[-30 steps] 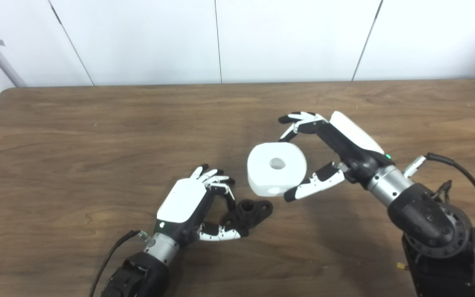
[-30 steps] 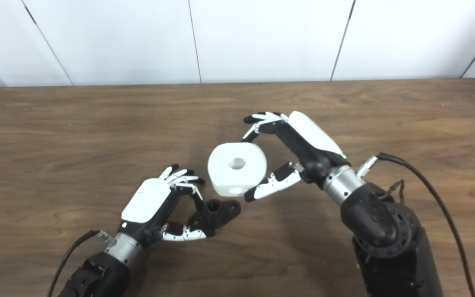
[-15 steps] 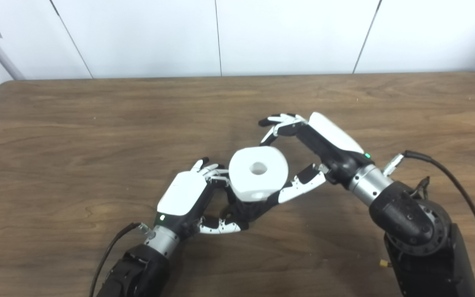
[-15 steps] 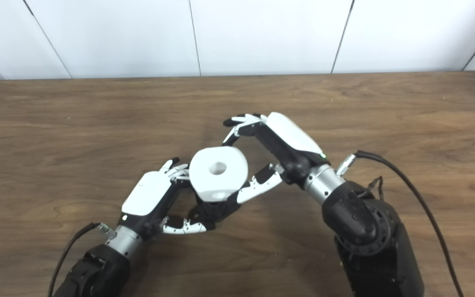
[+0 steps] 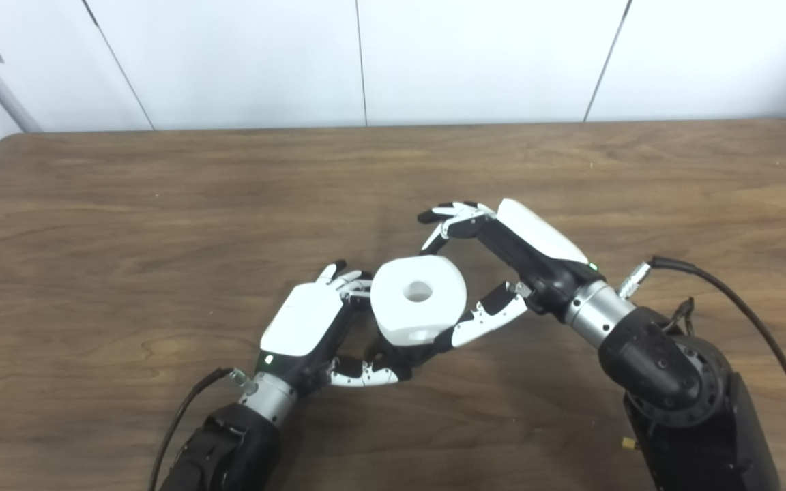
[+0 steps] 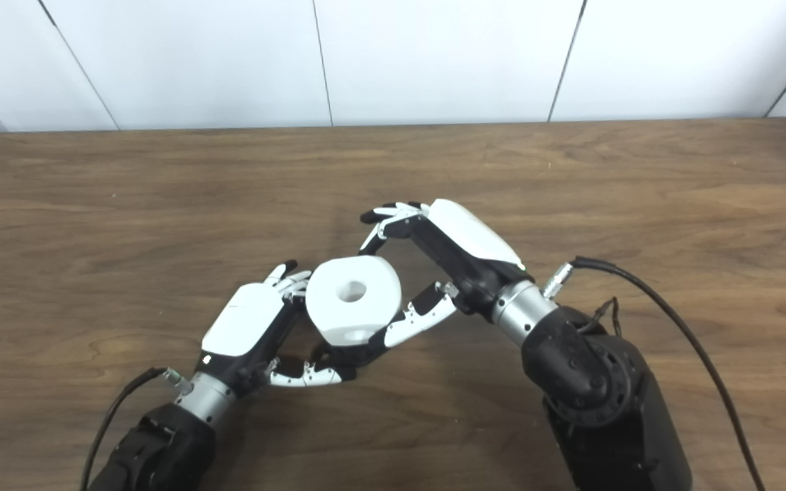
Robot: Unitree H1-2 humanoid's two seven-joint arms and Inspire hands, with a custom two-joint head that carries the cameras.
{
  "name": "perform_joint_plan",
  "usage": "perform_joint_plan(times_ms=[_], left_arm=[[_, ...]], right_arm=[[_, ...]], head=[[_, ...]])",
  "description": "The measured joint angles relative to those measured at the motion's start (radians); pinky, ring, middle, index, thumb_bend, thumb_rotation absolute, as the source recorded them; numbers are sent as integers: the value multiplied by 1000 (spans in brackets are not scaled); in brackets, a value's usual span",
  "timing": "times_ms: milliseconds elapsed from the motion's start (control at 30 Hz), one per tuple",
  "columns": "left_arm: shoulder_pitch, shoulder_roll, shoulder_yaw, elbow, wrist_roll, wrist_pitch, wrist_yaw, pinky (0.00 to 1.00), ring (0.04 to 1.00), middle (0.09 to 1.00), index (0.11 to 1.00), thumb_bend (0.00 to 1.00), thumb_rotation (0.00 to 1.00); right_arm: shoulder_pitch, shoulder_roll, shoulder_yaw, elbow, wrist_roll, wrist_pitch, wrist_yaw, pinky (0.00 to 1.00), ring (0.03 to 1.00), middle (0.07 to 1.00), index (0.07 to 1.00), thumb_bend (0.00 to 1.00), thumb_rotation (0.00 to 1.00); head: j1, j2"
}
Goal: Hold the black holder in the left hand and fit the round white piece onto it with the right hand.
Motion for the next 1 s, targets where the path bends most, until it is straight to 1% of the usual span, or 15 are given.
perform_joint_plan(times_ms=[300,400,700,733,1000], left_arm=[[0,0,0,0,0,0,-1,1000,889,790,486,523,55],[0,0,0,0,0,0,-2,1000,890,792,486,523,55],[0,-1,0,0,0,3,-3,1000,890,793,486,523,56],[0,-1,0,0,0,3,-3,1000,891,793,486,523,56],[0,-1,0,0,0,3,-3,1000,888,790,486,523,56]], right_arm=[[17,-1,21,13,-10,-2,-9,1000,936,867,483,523,136],[17,-1,22,14,-11,-3,-13,1000,934,868,483,523,136],[21,0,27,30,-11,-4,-22,1000,941,869,483,523,136],[21,0,28,32,-11,-4,-22,1000,941,869,483,523,136],[21,3,30,38,-5,-4,-42,1000,943,866,484,522,136]], head=[[-2,0],[9,0],[9,0],[12,-6],[11,-9]])
